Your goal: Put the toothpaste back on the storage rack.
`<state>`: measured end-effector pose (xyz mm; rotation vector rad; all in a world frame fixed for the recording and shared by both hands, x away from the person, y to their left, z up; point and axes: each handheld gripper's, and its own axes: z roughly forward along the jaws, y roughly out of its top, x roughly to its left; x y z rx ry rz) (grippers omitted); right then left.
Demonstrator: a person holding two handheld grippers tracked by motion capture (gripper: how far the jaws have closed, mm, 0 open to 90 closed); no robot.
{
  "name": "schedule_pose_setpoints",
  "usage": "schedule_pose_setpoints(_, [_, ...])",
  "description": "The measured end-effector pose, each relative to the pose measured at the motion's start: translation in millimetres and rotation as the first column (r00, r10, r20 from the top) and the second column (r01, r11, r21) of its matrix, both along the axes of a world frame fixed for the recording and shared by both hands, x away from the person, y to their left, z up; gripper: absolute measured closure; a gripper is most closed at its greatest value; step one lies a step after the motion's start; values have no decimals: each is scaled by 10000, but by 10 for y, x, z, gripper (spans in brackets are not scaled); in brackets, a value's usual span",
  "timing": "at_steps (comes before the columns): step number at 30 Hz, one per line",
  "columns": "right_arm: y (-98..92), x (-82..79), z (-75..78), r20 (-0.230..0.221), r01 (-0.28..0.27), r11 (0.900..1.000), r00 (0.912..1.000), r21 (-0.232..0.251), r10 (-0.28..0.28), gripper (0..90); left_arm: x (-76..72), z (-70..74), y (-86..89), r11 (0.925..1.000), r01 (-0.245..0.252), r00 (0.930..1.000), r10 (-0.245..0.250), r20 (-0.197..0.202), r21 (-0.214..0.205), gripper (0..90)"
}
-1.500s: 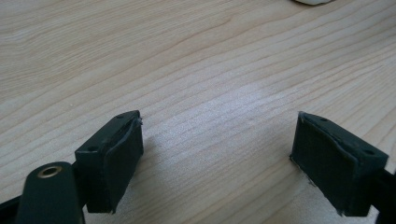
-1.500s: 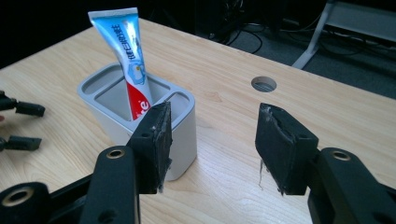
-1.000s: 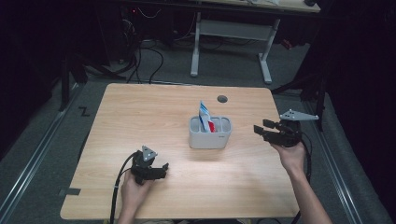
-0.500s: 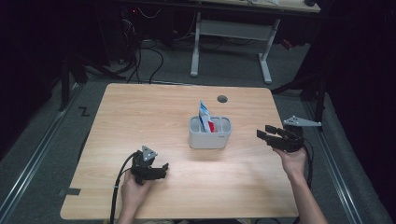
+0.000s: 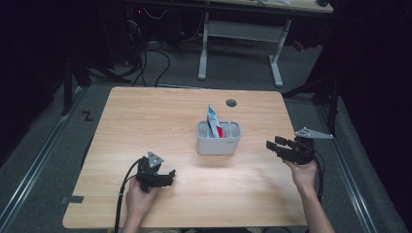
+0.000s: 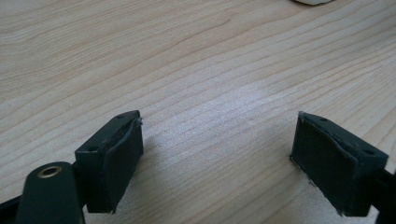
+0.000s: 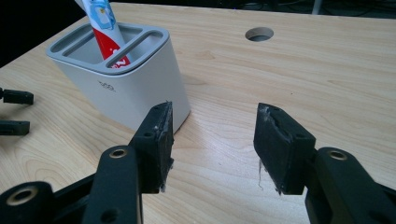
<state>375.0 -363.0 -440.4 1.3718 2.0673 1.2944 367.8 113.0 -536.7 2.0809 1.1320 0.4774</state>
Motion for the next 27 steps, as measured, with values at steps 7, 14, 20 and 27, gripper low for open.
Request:
schedule_pose_setpoints(7, [-13, -18, -119, -131, 117, 9998, 9998, 164, -115, 476, 0, 0, 1, 10000, 1, 10000, -1, 5, 3, 171])
schedule_pose_setpoints(14, [-8, -36, -235, -214, 188, 9995, 9996, 254, -183, 481, 0, 0, 2, 10000, 6, 10000, -6, 2, 3, 172])
schedule_pose_setpoints(20, [-8, -55, -310, -366, 185, 9992, 9992, 365, -171, 481, -2, 1, 2, 10000, 36, 10000, -36, -9, 1, 172])
schedule_pose_setpoints(27, [-86, -110, -351, -387, 321, 9963, 9988, 792, -291, 480, -4, 2, 1, 10000, 98, 10000, -98, -17, 11, 173])
